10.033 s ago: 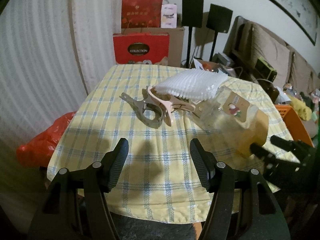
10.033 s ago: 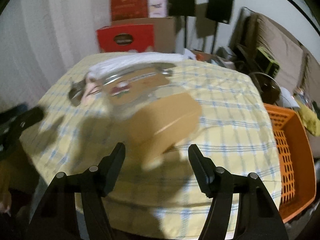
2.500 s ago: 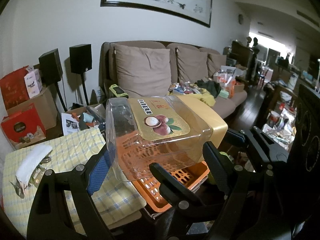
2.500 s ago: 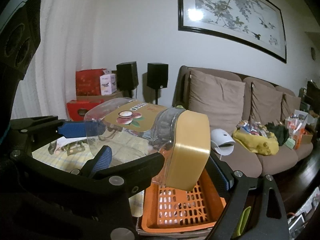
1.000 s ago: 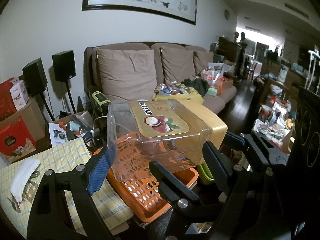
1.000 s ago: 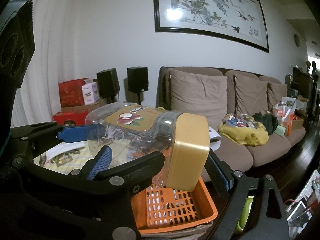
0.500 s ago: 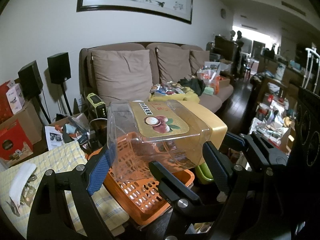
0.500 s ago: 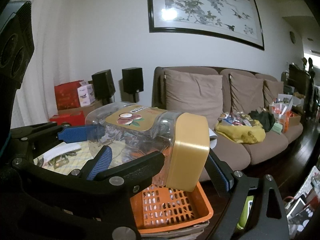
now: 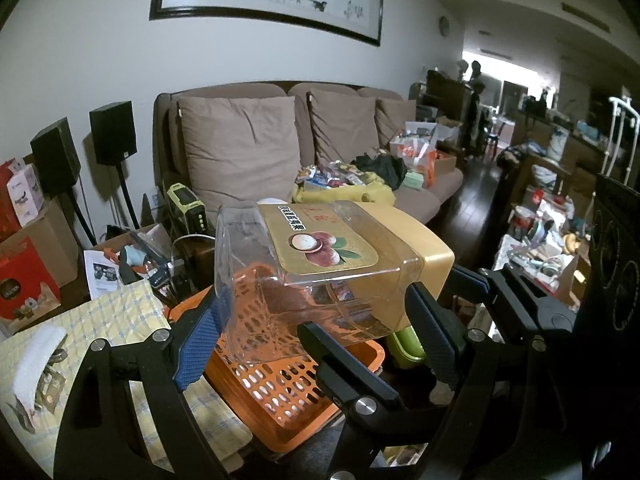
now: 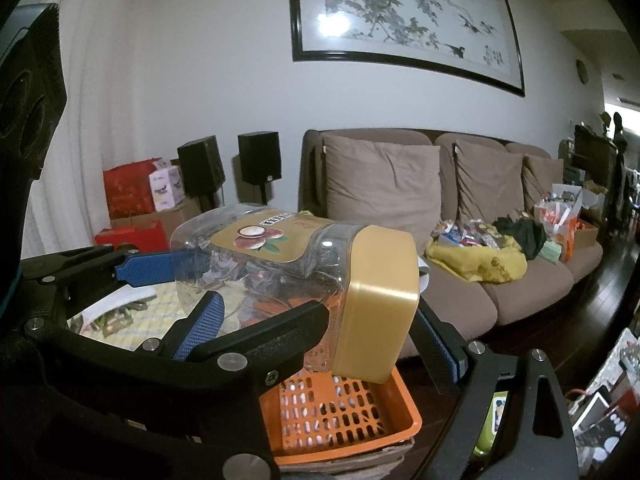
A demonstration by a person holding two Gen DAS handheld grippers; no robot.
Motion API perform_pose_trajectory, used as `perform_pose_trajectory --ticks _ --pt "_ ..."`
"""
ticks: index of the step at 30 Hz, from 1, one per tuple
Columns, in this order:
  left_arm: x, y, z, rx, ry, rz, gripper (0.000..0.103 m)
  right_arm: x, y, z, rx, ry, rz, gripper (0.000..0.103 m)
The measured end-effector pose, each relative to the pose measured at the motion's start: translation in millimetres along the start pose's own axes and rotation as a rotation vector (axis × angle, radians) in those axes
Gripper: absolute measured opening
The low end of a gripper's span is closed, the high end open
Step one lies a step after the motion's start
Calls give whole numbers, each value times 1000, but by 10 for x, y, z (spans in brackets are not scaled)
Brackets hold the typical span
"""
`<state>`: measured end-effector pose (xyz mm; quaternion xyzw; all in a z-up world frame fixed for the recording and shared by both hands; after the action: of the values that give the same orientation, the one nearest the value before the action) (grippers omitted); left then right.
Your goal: Organize objects
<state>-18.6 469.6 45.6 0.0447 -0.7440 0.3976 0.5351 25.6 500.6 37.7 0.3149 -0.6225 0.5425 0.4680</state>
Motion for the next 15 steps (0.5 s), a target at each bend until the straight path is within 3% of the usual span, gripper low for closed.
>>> perform_pose_trajectory --ticks 15 --pt "-61 58 -65 -6 -11 6 86 -29 78 2 -12 -2 23 93"
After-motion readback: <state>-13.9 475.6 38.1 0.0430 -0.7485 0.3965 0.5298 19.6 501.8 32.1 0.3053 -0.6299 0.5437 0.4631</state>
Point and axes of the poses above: each gripper's, at about its wrist camera, not at the fingertips, and y roughly the way its jaws point, z to its left, x to its top, the point moved 5 cm from there along y, roughly the way its jaws point, and after that the axes turned 3 degrees about -x, right-handed, at the moved point
